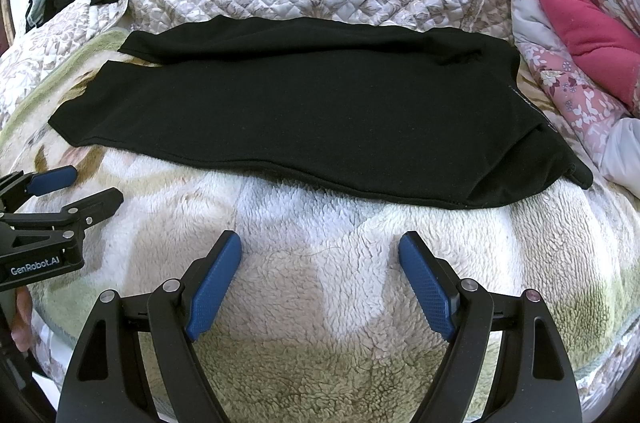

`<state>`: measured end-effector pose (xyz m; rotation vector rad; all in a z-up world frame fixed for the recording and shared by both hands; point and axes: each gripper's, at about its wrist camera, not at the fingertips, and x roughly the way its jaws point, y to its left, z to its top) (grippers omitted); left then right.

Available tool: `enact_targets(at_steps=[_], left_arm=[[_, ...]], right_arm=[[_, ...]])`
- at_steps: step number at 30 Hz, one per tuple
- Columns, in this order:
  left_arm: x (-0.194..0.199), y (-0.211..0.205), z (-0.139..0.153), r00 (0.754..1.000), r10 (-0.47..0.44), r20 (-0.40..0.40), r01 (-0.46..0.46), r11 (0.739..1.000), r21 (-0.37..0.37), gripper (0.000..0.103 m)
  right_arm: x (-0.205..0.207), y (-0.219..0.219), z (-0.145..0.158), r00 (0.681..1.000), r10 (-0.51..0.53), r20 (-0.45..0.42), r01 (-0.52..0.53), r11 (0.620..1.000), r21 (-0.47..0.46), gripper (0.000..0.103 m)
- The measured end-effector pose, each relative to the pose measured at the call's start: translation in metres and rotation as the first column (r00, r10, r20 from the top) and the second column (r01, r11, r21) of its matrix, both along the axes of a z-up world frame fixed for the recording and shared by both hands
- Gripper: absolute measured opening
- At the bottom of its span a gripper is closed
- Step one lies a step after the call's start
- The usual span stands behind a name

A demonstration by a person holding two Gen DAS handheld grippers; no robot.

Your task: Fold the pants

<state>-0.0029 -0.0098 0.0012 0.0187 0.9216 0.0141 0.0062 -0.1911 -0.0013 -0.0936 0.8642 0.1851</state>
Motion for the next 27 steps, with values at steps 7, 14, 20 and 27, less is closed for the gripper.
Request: enact_targets(at_steps=[7, 14, 20, 27], left_arm=[[0.0, 0.002, 0.001, 1.0, -0.006, 0.0, 0.006, 1.0, -0.008, 0.085], [0.002, 0.007, 0.005, 1.0, -0.009, 0.008, 0.01, 0.999, -0.041, 0.084], [0.0, 0.009, 0.01, 0.999, -0.006, 0.037, 0.007, 0.999, -0.047, 0.084], [0.002, 0.033, 0.016, 0.996, 0.065, 0.063, -0.06, 0.994, -0.09, 0.084]], right_arm=[[-0.003, -0.004, -0.002, 1.0, 0.008, -0.011, -0.008, 1.0, 0.018, 0.081], [-0.003, -0.011, 0.003, 1.0, -0.006, -0.011, 0.007, 0.999, 0.047, 0.081], [-0.001, -0.023, 0.008, 0.999, -0.044, -0.01, 0.044, 0.997, 0.062, 0.081], [0.01, -0.06, 0.012, 0.987, -0.16, -0.034, 0.162, 0.98, 0.115, 0.081]])
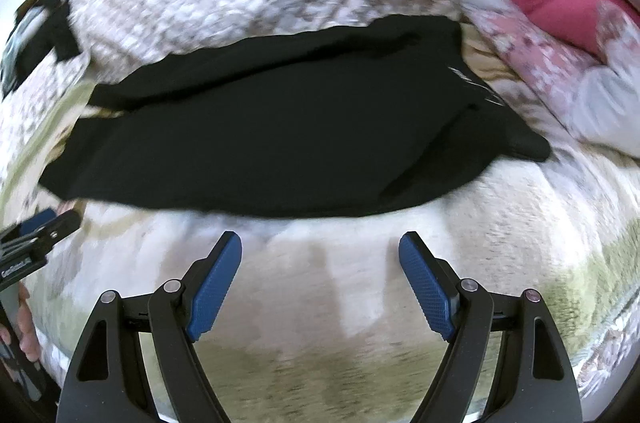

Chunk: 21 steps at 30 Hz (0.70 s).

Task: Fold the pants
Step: 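Grasp the pants waistband with the left gripper while the right gripper grasps the other waistband corner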

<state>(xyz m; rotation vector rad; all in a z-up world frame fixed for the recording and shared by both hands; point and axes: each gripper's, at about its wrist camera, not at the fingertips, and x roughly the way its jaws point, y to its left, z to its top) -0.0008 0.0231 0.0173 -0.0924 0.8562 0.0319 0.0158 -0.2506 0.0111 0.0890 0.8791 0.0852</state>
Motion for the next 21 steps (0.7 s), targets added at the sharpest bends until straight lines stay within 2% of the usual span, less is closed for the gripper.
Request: enact_targets(at_steps=[6, 11, 16, 21], left_arm=[[0.008, 0.034, -0.002, 0.995, 0.093, -0.03, -0.095, 0.993, -0.065, 0.084], [0.015, 0.068, -0.008, 0.979, 0.196, -0.053, -0.201, 0.97, -0.139, 0.084], [0.024, 0.097, -0.018, 0.961, 0.265, -0.078, -0.276, 0.928, -0.251, 0.082], [0.041, 0.094, -0.021, 0.964, 0.262, -0.054, -0.267, 0.937, -0.227, 0.082]], right_arm=[[0.013, -0.033, -0.003, 0.993, -0.106, -0.05, 0.111, 0.988, 0.106, 0.081], [0.028, -0.05, -0.002, 0.987, -0.142, -0.07, 0.154, 0.967, 0.202, 0.079], [0.046, -0.067, 0.001, 0.981, -0.181, -0.07, 0.192, 0.951, 0.241, 0.062], [0.065, -0.085, 0.003, 0.973, -0.223, -0.059, 0.231, 0.93, 0.288, 0.049]])
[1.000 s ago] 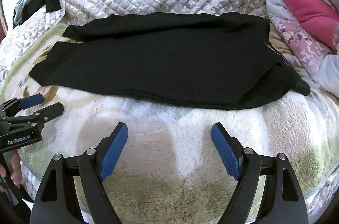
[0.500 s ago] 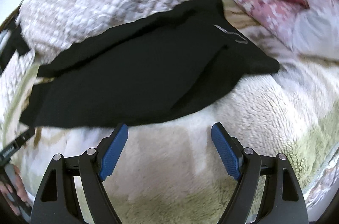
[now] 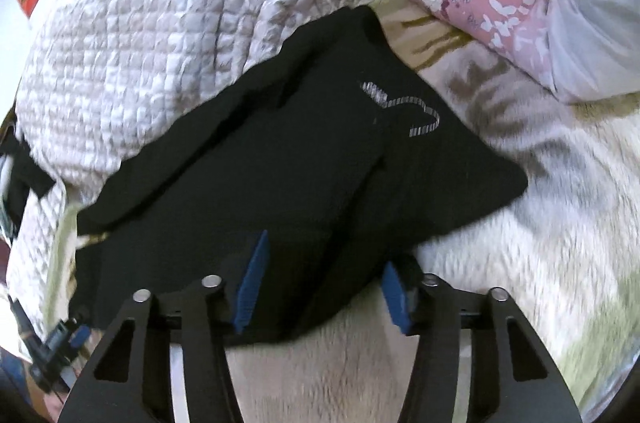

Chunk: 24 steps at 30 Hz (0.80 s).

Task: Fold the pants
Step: 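Grasp the pants waistband with the left gripper while the right gripper grasps the other waistband corner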

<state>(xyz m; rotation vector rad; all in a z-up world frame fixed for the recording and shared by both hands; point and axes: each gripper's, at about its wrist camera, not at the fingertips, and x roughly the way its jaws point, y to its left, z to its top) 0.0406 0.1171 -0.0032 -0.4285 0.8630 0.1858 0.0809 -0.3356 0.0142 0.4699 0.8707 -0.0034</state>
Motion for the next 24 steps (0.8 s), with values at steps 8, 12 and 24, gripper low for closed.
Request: enact_targets(at_steps=[8, 12, 24], left_arm=[[0.019, 0.013, -0.002, 1.0, 0.019, 0.012, -0.019, 1.0, 0.014, 0.04], [0.018, 0.02, -0.003, 0.999, 0.054, 0.003, -0.054, 0.998, 0.019, 0.011], [-0.049, 0.023, 0.052, 0.993, 0.049, 0.106, -0.049, 0.999, 0.002, 0.006]], right_arm=[[0.005, -0.019, -0.004, 0.998, -0.068, 0.009, 0.067, 0.997, 0.038, 0.014], [0.005, -0.021, -0.003, 0.998, -0.067, 0.019, 0.066, 0.996, 0.058, 0.008], [-0.051, -0.031, 0.032, 0.997, -0.047, 0.059, 0.041, 0.994, 0.097, 0.006]])
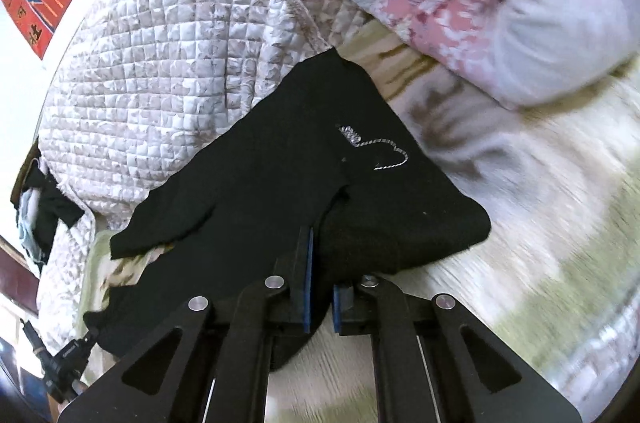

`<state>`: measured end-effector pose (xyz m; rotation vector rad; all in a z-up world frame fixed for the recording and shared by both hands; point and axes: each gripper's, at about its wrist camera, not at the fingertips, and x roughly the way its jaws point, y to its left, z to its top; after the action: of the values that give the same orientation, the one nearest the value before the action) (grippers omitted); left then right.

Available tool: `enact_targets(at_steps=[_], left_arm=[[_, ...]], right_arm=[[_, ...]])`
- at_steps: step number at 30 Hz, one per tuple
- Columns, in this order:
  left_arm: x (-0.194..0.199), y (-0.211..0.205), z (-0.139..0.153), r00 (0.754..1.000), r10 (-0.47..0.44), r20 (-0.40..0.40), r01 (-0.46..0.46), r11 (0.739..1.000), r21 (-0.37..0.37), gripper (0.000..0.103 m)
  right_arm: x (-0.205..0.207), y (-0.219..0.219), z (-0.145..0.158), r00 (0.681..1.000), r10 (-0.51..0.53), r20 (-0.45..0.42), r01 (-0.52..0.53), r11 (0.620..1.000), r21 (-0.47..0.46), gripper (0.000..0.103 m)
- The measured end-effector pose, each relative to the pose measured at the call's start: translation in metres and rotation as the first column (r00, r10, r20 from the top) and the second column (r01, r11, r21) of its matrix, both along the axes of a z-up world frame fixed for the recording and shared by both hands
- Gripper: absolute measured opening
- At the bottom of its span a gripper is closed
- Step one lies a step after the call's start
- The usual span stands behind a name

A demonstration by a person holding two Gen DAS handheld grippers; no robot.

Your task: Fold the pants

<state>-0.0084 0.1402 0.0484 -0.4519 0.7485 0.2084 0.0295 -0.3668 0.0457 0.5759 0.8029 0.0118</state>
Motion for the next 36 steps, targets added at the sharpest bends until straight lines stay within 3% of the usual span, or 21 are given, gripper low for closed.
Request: enact_targets(at_steps=[7, 12, 15, 19, 24, 26, 31, 36], left_arm=[[-0.059, 0.0, 0.002, 1.0, -0.001, -0.002, 0.001, 1.0, 0.01, 0.006], [-0.064, -0.001, -0.025, 0.995, 0.01, -0.1, -0.01, 1.0, 0.006, 0.006], [-0.064, -0.001, -0.023, 0.996, 0.004, -0.088, -0.005, 1.0, -0.017, 0.007], [-0.061, 0.007, -0.026, 0.996, 0.024, -0.09, -0.03, 0.998, -0.06, 0.012], [-0.056, 0.031, -0.032, 0.988, 0.104, -0.112, -0.119, 0.984, -0.132, 0.022], [-0.058, 0.036, -0.03, 0.987, 0.123, -0.099, -0.138, 0.977, -0.16, 0.035], [-0.062, 0.038, -0.036, 0.986, 0.131, -0.1, -0.147, 0.973, -0.179, 0.041], [-0.062, 0.038, -0.033, 0.987, 0.145, -0.072, -0.155, 0.975, -0.158, 0.038]], right_arm=[[-0.054, 0.001, -0.007, 0.998, 0.016, -0.057, -0.016, 1.0, 0.001, 0.004], [-0.055, 0.0, -0.036, 0.988, -0.005, -0.152, 0.004, 1.0, -0.008, 0.004], [-0.057, -0.004, -0.03, 0.993, 0.0, -0.116, 0.002, 1.0, 0.016, 0.005], [-0.057, -0.009, -0.027, 0.996, -0.014, -0.091, 0.018, 0.999, 0.04, 0.025], [-0.058, -0.012, -0.024, 0.997, -0.022, -0.077, 0.028, 0.997, 0.077, 0.025], [-0.061, -0.014, -0.023, 0.997, -0.028, -0.075, 0.035, 0.995, 0.089, 0.025], [-0.069, -0.019, -0.023, 0.998, -0.05, -0.044, 0.055, 0.991, 0.119, 0.025], [-0.067, -0.018, -0.026, 0.998, -0.049, -0.044, 0.054, 0.993, 0.109, 0.025]])
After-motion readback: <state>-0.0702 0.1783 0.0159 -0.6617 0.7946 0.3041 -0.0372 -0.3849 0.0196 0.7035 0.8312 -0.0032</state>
